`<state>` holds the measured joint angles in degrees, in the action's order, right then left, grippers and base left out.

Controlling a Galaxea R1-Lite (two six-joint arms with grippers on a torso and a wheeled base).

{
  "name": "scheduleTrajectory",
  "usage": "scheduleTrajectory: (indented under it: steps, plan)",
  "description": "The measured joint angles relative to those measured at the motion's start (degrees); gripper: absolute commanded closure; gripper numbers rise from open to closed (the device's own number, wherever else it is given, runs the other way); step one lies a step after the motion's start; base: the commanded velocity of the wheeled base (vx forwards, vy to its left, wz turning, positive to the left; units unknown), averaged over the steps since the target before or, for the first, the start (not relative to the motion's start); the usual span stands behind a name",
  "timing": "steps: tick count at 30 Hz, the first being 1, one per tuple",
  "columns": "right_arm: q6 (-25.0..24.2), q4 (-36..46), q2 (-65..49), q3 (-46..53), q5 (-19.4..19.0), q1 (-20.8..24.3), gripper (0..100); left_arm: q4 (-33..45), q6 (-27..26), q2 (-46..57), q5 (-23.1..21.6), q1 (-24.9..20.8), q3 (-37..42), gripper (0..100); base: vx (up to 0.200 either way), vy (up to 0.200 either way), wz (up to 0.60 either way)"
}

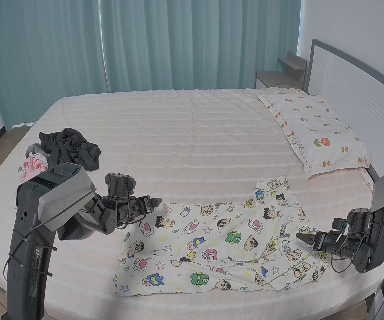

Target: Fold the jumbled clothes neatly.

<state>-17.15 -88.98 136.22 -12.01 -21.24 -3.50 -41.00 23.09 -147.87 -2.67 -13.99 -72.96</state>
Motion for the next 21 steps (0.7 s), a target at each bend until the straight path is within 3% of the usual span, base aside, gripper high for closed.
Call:
scheduleTrajectory:
  steps: [5, 6, 16, 21]
  plan:
    - [0.0, 0.0, 0.0, 0.0, 0.0, 0.0, 0, 0.9, -1.0, -0.3, 0.0, -0.1, -0.2, 0, 0.0, 0.0, 0.0]
    - [0.0, 0.0, 0.0, 0.0, 0.0, 0.0, 0, 1.5, -1.0, -0.4, 0.0, -0.1, -0.3, 100, 0.0, 0.0, 0.0]
    - [0.1, 0.0, -1.1, -0.5, 0.4, -0.7, 0, 1.8, -1.1, -0.5, 0.4, -0.3, -0.8, 100, 0.0, 0.0, 0.0]
    - [0.0, 0.0, -2.5, -1.0, 0.5, -1.6, 0, 0.8, -1.0, -0.5, 3.4, 0.3, -0.7, 100, 0.0, 0.0, 0.0]
